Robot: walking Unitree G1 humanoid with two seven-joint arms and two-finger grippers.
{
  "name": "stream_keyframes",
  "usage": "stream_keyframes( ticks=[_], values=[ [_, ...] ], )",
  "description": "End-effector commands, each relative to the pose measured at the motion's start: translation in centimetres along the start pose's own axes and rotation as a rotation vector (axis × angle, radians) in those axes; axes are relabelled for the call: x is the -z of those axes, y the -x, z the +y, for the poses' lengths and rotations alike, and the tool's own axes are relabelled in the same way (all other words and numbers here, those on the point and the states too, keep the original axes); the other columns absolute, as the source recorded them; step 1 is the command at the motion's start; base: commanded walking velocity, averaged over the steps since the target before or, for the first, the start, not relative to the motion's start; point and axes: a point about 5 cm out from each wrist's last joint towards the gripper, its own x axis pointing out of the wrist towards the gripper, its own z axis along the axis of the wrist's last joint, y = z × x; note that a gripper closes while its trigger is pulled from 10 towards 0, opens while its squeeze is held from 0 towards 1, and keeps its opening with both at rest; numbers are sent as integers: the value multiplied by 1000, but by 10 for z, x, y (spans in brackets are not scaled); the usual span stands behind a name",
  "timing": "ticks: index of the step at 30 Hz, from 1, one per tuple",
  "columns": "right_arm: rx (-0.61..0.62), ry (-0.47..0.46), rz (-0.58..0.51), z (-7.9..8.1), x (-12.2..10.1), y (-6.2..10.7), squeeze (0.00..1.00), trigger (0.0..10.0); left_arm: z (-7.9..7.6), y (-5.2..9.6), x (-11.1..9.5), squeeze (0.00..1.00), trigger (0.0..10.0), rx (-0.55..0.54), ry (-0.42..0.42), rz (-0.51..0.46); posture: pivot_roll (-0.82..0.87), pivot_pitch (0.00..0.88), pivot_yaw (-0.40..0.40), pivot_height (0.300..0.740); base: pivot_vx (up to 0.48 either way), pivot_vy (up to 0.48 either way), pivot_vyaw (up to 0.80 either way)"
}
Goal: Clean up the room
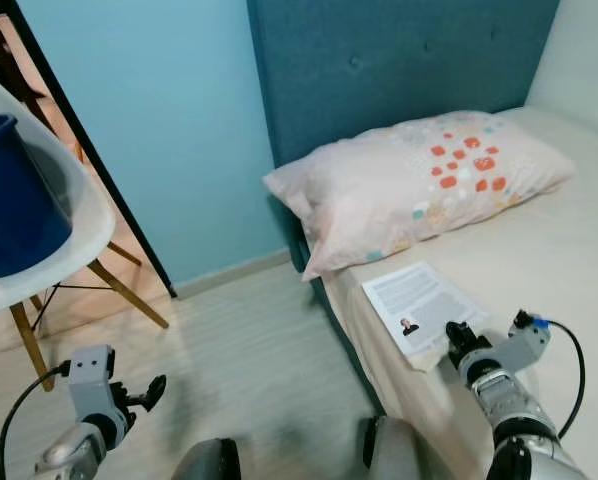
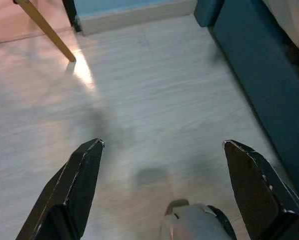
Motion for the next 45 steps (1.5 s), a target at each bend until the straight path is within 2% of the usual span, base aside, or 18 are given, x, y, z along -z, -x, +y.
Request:
stream_keyframes(
  ticks=[1, 9, 10, 11, 12, 13, 14, 24, 29, 31, 33, 36, 37, 38, 39, 40, 42, 45],
  values=[
    [-36, 28, 36, 11, 0, -5, 0, 10000, 3, 5, 4, 0, 10000, 6, -21, 10, 19, 192, 21, 577, 0, 0, 0],
    [-81, 101, 23, 38, -11, -17, 0, 10000, 0, 10, 5, 0, 10000, 37, -30, -2, 33, 224, 21, 577, 0, 0, 0],
    [-75, 98, 13, 40, -11, -17, 482, 10000, 1, 11, 5, 0, 10000, 39, -31, -2, 32, 228, 22, 577, 0, 0, 0],
    [-75, 98, 13, 40, -11, -17, 482, 10000, 1, 11, 5, 0, 10000, 39, -31, -2, 32, 228, 22, 577, 0, 0, 0],
    [-70, 95, 7, 40, -10, -18, 922, 10000, 1, 11, 5, 0, 10000, 40, -33, -2, 32, 228, 22, 577, 0, 0, 0],
    [-55, 103, -1, 39, -10, -18, 922, 10000, 0, 12, 5, 0, 10000, 41, -33, -3, 35, 229, 18, 577, 0, 0, 0],
    [-43, 111, -4, 38, -10, -18, 1000, 10000, 0, 12, 5, 0, 10000, 43, -34, -3, 35, 229, 18, 577, 0, 0, 0],
    [-15, 103, -31, 34, -13, -17, 1000, 10000, -5, 10, 2, 0, 10000, 54, -34, -13, 23, 212, 9, 577, 0, 0, 0],
    [58, 103, -53, 20, -20, -11, 1000, 10000, -9, 8, 0, 0, 10000, 55, -25, -18, 17, 199, -1, 577, 0, 0, 0],
    [106, 108, -49, 11, -22, -7, 1000, 10000, -10, 7, 0, 0, 10000, 55, -21, -19, 11, 192, -5, 577, 0, 0, 0],
    [231, 77, 0, -12, -15, 3, 1000, 10000, -12, 5, -1, 0, 10000, 55, -11, -20, -9, 175, -14, 577, 0, 0, 0],
    [267, 67, 26, -25, -8, 9, 984, 10000, -15, 4, 1, 0, 10000, 54, -2, -18, -15, 163, -22, 577, 0, 0, 0],
    [293, 55, 37, -36, -4, 16, 624, 10000, -18, 2, 3, 0, 10000, 52, 6, -14, -26, 150, -24, 577, 0, 0, 0],
    [293, 55, 37, -36, -4, 16, 624, 10000, -18, 2, 3, 0, 10000, 52, 6, -14, -26, 150, -24, 577, 0, 0, 0],
    [287, 28, -32, -51, -10, 28, 0, 10000, -23, 0, 5, 0, 10000, 48, 28, -10, -42, 134, -23, 577, 0, 0, 0],
    [287, 28, -32, -51, -10, 28, 0, 10000, -23, 0, 5, 0, 10000, 48, 28, -10, -42, 134, -23, 577, 0, 0, 0],
    [218, 59, -161, -50, -29, 33, 0, 10000, -27, -2, 4, 0, 10000, 45, 40, -7, -54, 117, -23, 577, 0, 0, 0],
    [-33, 108, -266, -11, -48, 25, 0, 10000, -30, -12, -5, 0, 10000, 9, 66, -1, -73, 80, -16, 592, 0, 0, 0]
  ],
)
